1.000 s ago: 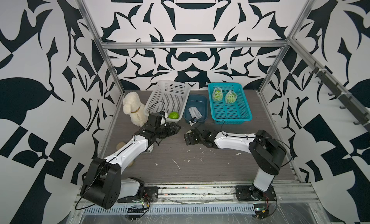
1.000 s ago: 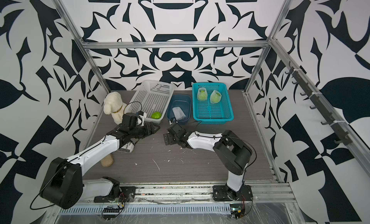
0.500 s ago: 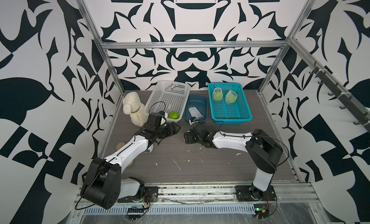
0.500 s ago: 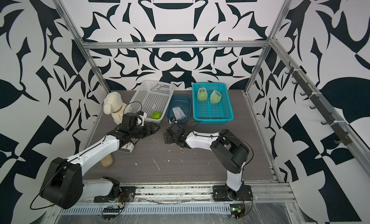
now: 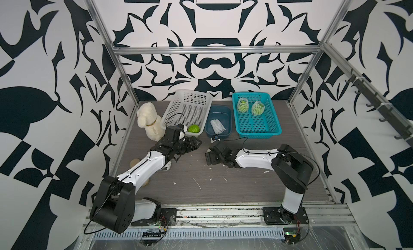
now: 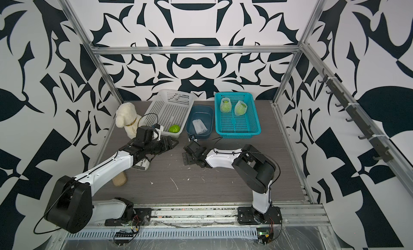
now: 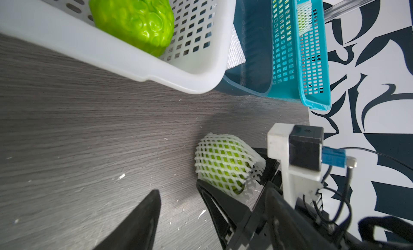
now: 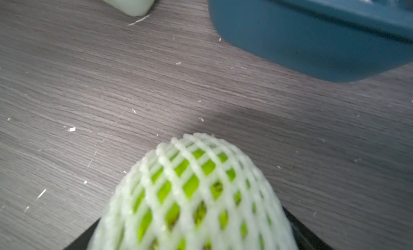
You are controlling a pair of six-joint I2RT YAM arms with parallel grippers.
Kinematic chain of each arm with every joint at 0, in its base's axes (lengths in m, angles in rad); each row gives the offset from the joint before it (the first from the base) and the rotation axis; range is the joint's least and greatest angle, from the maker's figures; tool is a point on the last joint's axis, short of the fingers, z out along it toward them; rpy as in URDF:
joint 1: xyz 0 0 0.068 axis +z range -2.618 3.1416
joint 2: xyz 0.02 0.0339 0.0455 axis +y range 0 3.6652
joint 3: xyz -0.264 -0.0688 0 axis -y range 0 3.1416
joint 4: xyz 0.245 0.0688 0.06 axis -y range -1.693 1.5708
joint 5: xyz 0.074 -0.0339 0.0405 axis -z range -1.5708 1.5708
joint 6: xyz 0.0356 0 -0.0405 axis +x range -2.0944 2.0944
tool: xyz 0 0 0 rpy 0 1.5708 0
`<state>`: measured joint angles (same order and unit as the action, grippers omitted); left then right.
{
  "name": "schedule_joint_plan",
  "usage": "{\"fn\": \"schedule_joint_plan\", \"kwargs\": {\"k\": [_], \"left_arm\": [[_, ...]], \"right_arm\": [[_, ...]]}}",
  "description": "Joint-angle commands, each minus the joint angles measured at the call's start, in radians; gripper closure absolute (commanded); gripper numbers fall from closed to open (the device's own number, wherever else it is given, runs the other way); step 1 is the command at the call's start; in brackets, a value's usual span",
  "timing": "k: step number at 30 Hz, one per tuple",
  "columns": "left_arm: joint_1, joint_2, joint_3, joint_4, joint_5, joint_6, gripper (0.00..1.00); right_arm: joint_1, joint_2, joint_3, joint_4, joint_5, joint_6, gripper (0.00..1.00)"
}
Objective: Sleeve custard apples in foam nets
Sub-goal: Pick up the custard apple from the center of the board.
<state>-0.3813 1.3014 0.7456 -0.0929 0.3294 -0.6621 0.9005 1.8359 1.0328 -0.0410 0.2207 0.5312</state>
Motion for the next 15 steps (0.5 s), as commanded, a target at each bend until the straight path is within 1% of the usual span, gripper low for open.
{"fn": "schedule_joint_plan", "kwargs": {"k": [1,4,11,15], "left_arm": [[0.004,-0.019,0.002,0.002,0.003,0.011,0.24],[0.004,-0.020,0.004,-0.001,0.003,0.012,0.24],[0.004,-0.017,0.008,-0.004,0.003,0.016,0.24],[0.004,-0.015,0.010,-0.002,0.008,0.015,0.24]], "right_arm": [[0.003,-0.036,0.008,-0.001,0.026,-0.016,0.06],[0.003,-0.049,0.019,-0.030,0.037,-0.025,0.01],[-0.001,-0.107,0.036,-0.097,0.025,-0.051,0.00],[-0.003,-0.109,0.043,-0.100,-0.006,-0.057,0.00]]}}
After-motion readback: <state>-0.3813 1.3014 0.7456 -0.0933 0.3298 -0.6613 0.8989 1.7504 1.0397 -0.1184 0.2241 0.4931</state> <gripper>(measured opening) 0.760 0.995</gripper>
